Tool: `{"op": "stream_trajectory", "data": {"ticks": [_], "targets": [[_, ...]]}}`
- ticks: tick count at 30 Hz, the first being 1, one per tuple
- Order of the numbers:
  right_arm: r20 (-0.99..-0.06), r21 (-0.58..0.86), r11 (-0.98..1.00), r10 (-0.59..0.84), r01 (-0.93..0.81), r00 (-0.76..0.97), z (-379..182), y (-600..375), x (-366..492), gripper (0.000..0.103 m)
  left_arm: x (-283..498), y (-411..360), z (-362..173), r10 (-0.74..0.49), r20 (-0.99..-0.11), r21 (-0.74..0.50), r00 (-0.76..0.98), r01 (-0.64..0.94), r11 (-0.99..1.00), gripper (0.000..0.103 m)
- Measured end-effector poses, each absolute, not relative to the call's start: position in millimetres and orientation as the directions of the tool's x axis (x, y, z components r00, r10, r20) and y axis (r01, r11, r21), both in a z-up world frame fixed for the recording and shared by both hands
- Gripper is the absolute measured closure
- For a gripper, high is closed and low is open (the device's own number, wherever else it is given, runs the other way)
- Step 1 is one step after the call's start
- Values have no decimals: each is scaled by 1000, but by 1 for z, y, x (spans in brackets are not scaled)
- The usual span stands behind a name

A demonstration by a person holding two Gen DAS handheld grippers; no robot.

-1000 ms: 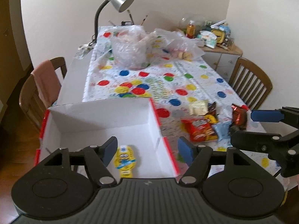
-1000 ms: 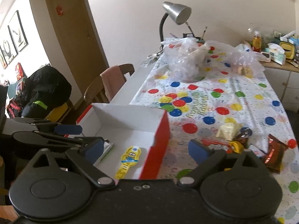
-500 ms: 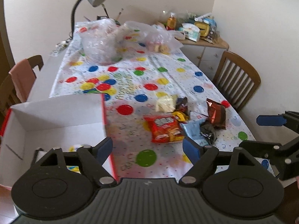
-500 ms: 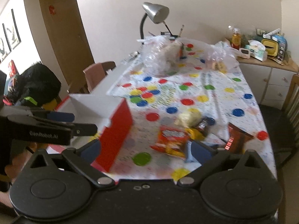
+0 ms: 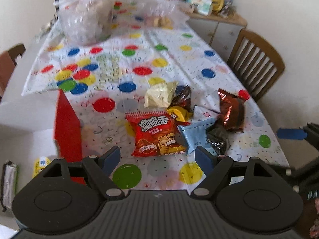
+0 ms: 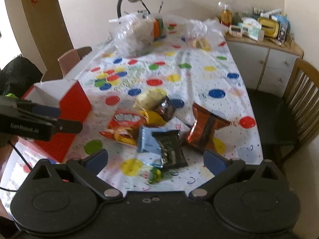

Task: Organize snacks
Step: 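Grasp the red chip bag with the left tool while the right tool grasps the dark chocolate packet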

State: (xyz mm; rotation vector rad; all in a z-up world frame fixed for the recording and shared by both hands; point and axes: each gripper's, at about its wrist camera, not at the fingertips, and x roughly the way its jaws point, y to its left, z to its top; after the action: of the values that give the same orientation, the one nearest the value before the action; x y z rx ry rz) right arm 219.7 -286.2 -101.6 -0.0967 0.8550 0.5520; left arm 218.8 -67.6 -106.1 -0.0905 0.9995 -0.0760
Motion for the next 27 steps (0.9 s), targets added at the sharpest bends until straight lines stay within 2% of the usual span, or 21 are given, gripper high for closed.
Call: {"op": "stream_trajectory", "data": {"ticks": [12,24,27], "targets": [[-819,174,831,420,-529,390,-149,-288,264,4,290,-83,-152,-63,-928,-97,367,-75,992,21],[-869,193,810,403,-554,286,-181,-268,300,15,320,-84,-189,-29,-963,-74,267,-160,984,21],[-876,192,801,400,-567,269,-185,-262,303,21,324,-86,-195,-18,-967,-59,253,-157,986,21]]}}
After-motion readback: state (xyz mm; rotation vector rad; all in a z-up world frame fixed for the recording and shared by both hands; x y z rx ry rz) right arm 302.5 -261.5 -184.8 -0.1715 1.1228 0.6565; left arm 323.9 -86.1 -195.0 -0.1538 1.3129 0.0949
